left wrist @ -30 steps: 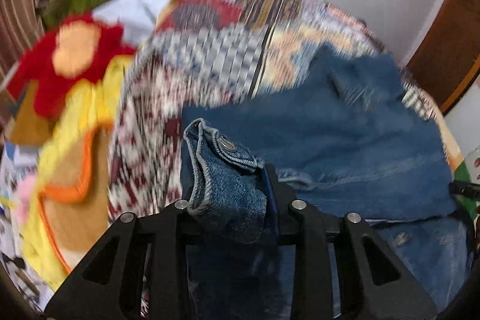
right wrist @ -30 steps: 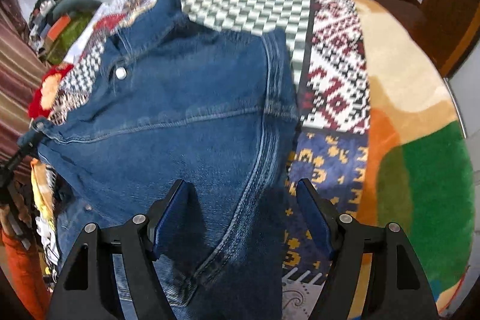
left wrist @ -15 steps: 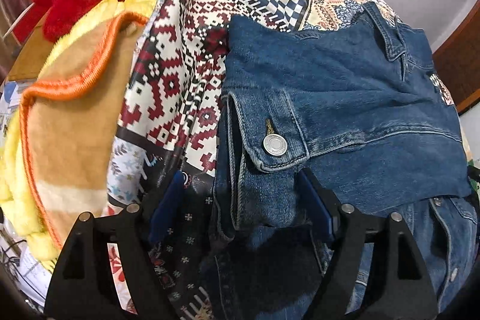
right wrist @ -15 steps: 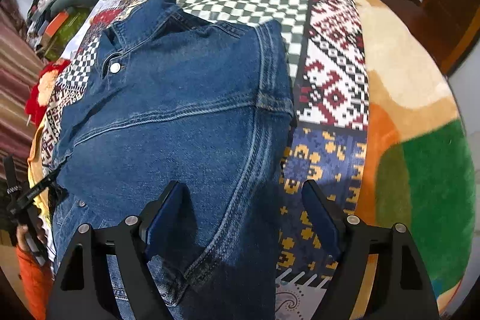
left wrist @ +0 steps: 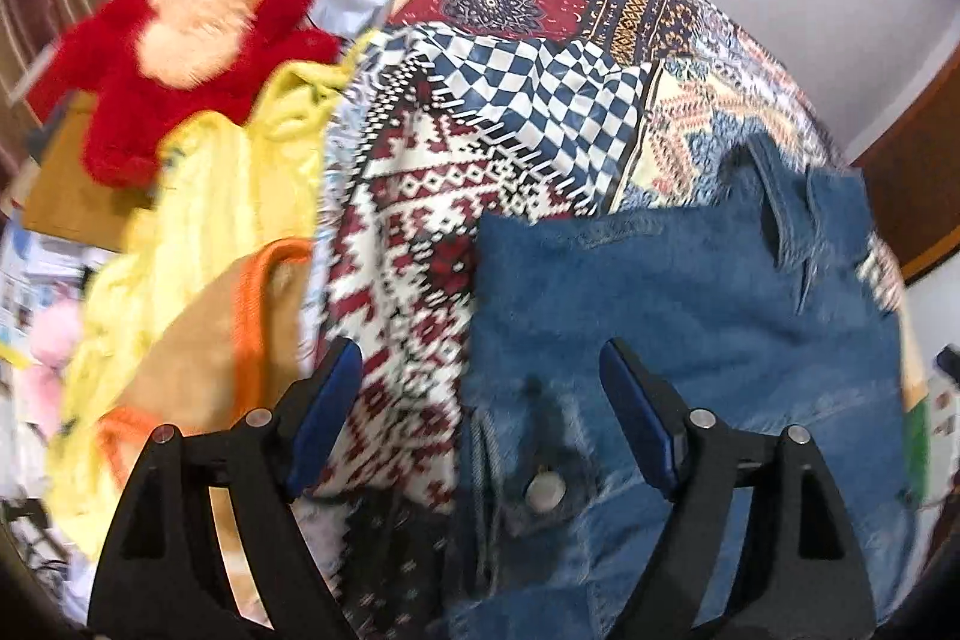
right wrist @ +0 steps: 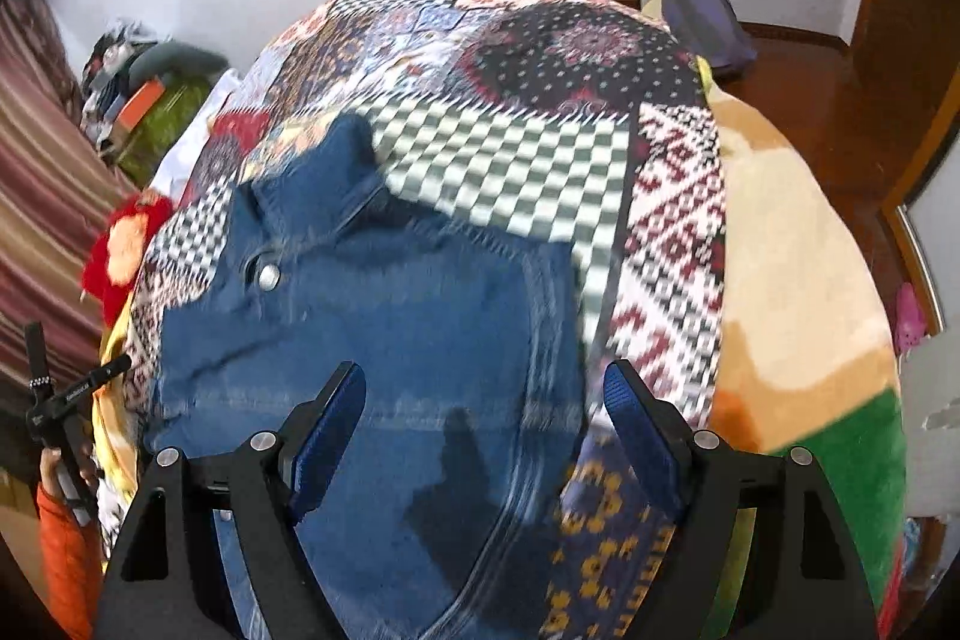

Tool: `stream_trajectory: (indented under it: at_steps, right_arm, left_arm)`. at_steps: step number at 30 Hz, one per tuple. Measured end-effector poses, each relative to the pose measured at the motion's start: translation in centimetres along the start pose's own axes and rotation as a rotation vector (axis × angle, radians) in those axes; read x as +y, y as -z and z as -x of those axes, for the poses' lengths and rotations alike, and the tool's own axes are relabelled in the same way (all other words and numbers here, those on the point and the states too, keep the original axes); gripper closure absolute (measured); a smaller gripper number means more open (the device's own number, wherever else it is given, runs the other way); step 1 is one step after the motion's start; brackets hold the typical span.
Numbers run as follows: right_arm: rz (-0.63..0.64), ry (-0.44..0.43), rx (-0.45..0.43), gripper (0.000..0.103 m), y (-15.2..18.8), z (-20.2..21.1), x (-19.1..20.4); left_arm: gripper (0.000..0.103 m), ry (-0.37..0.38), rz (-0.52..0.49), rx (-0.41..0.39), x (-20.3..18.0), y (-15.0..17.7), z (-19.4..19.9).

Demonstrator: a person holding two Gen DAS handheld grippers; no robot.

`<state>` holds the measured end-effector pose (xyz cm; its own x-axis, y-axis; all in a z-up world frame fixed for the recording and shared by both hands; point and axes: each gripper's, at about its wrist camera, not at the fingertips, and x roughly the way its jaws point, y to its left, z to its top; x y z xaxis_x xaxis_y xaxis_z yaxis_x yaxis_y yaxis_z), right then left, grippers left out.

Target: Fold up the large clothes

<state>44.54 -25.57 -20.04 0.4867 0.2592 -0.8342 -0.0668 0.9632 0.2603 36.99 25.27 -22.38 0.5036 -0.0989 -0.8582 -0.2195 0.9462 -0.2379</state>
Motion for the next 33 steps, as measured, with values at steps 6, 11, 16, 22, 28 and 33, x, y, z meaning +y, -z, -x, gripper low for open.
stream_trajectory:
  at_steps: [6, 11, 16, 22, 28, 33]
  right_arm:
    - [-0.047, -0.001, 0.034, 0.023, -1.5, -3.8, -2.2]
    - [-0.059, -0.023, 0.085, 0.023, -1.8, -7.4, -3.0]
    - [-0.082, -0.077, 0.117, 0.035, -2.2, -10.0, -3.3]
    - [-0.051, -0.070, 0.090, 0.081, -2.8, -10.9, -2.5]
    - [0.080, -0.022, 0.024, 0.087, -5.4, -9.7, 0.2]
    - [0.181, 0.023, -0.063, 0.088, -9.2, -8.1, 3.5]
  left_arm:
    - [0.022, 0.086, 0.065, 0.073, 0.7, -1.4, -4.0]
    - [0.022, 0.052, 0.034, 0.059, -0.1, -2.1, -5.6]
    - [0.053, 0.099, -0.003, 0.081, -1.4, -2.6, -7.4]
    - [0.079, 0.105, 0.036, 0.091, -1.5, -2.9, -8.9]
    - [0.084, 0.019, -0.037, 0.015, -3.1, -3.7, -6.1]
    - [0.085, -0.042, -0.101, -0.108, -5.0, -5.6, -2.5]
